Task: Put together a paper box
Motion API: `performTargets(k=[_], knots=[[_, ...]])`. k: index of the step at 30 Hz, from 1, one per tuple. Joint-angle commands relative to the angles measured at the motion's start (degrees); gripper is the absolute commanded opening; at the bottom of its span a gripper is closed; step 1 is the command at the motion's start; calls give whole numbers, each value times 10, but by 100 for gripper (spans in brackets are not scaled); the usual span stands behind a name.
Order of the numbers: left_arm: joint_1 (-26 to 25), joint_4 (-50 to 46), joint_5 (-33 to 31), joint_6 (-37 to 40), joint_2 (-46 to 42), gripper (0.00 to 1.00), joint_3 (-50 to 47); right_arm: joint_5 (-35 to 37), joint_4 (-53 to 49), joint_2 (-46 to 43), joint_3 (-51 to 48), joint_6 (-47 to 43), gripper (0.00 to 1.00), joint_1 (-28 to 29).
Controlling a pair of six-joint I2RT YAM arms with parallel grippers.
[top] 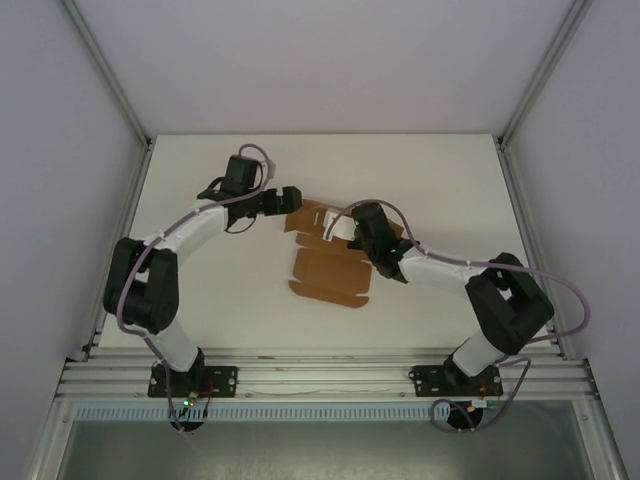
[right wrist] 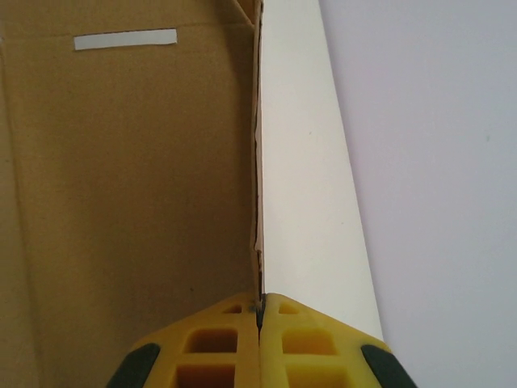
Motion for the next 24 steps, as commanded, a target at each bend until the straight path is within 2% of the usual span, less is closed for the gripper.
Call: performTargets(k=[1, 4, 9, 14, 19, 24], knots=[[-27, -40, -23, 62, 26, 100, 38, -24, 8, -26, -12, 16, 0, 3], [-45, -57, -39, 79, 51, 100, 59, -34, 1, -32, -7, 25, 0, 3], [-61, -41, -28, 69, 64, 100, 61, -49, -13, -35, -2, 37, 0, 3], [-77, 21, -62, 4, 46, 100, 28, -69, -13, -37, -7, 62, 0, 3], [-78, 119, -26, -54, 10, 100, -35, -65, -3, -42, -15, 84, 0, 3], [-66, 76, -67, -31, -34, 100, -68, -46, -5, -59, -25, 93, 0, -7]])
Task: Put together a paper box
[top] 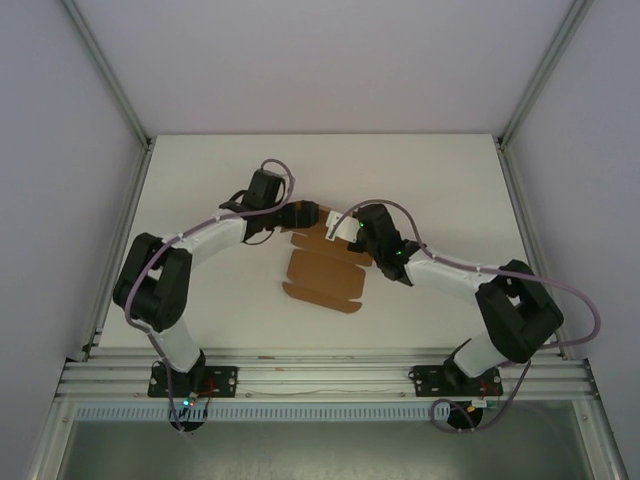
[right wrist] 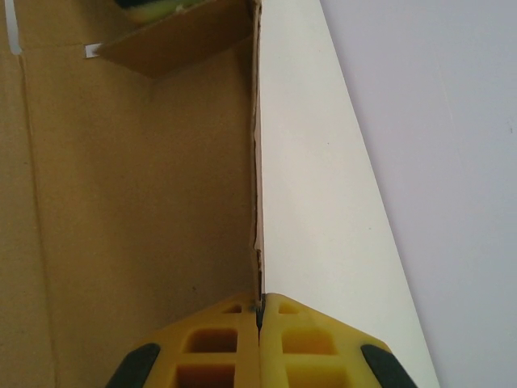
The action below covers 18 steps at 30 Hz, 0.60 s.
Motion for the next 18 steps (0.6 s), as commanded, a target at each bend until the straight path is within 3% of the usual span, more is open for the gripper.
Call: performTargets(k=[1, 10, 18], knots=[[9, 4, -26, 4, -49, 100, -25, -7, 14, -30, -8, 31, 0, -8], [78, -5, -45, 2, -88, 100, -115, -43, -14, -56, -11, 45, 0, -21], [86, 10, -50, 3, -54, 100, -121, -67, -31, -61, -4, 59, 0, -23]])
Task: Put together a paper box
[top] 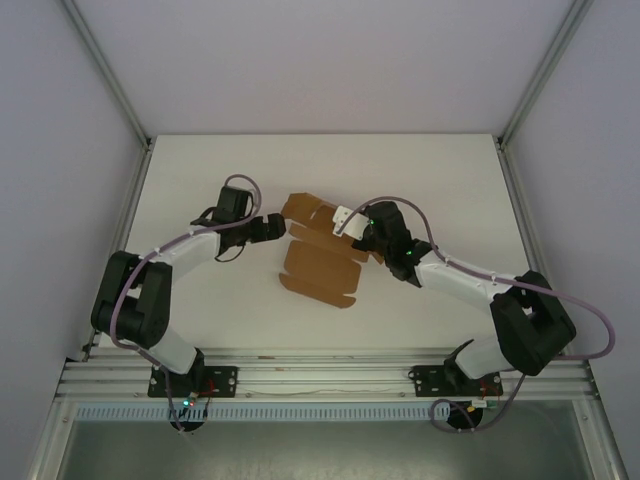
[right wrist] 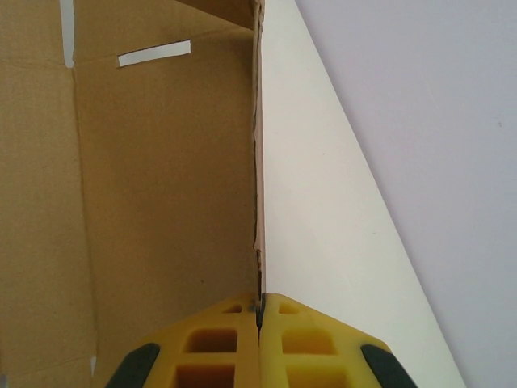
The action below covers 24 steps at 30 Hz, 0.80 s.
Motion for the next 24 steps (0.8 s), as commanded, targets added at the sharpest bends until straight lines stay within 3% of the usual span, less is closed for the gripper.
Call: performTargets(k=[1, 4, 9, 14, 24], knots=[[0, 17, 3, 10, 26, 100, 7, -15, -13, -16, 5, 19, 0, -3], [0, 54, 80, 24, 40, 100, 3, -19, -15, -18, 5, 22, 0, -3], [-1, 84, 132, 32, 47, 100, -3, -32, -13, -26, 4, 32, 0, -3], [-5, 157, 243, 33, 34, 100, -27, -32, -9, -25, 4, 39, 0, -3], [-49, 116, 196, 51, 92, 94, 17, -57, 20, -28, 3, 53, 0, -4]])
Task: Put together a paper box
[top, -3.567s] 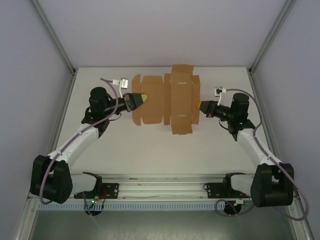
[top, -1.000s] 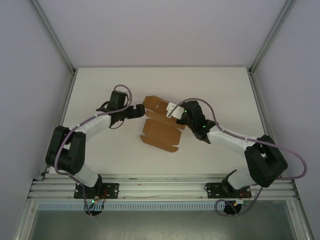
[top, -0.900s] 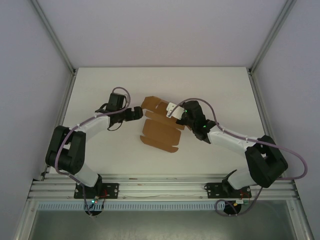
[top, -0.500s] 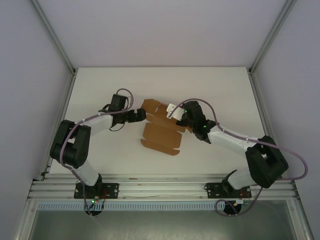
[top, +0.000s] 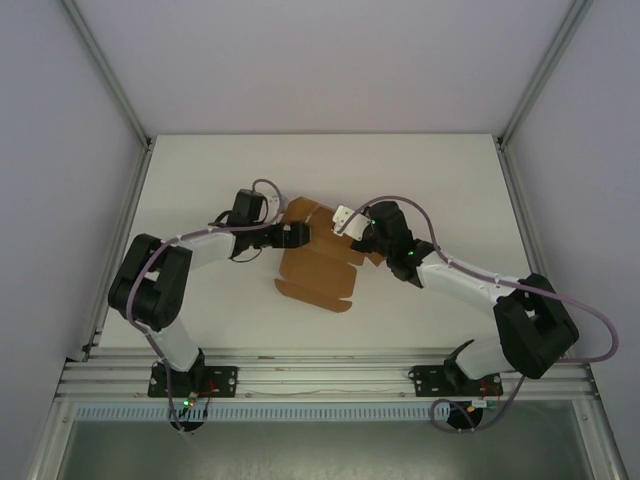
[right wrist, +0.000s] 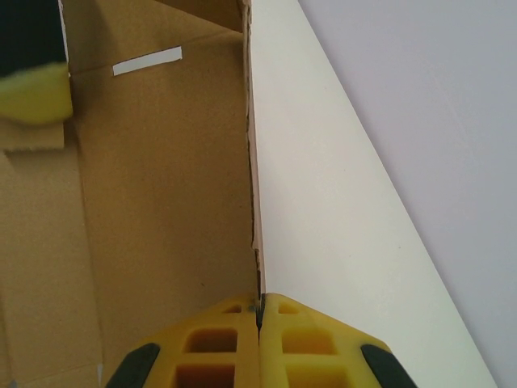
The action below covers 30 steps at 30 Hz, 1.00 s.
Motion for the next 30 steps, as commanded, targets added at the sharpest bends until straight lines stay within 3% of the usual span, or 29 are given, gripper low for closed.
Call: performTargets(k=[1, 6, 10, 20, 27, 30], knots=[[-12, -7, -22, 16, 17, 93, 22, -18, 28, -19, 2, 20, 0, -4], [-26, -32, -75, 22, 20, 90, 32, -14, 30, -21, -2, 20, 0, -3], [-26, -27, -63, 18, -15, 100, 20, 11, 18, -17, 0, 0, 0, -4], [-2, -77, -121, 2, -136, 100, 15, 165, 29, 46, 34, -157, 0, 2], [60, -80, -176, -31, -123, 100, 34, 256, 225, 136, 17, -325, 0, 39], [84, -76, -215, -35, -99, 100, 51, 287, 268, 170, 16, -352, 0, 54]])
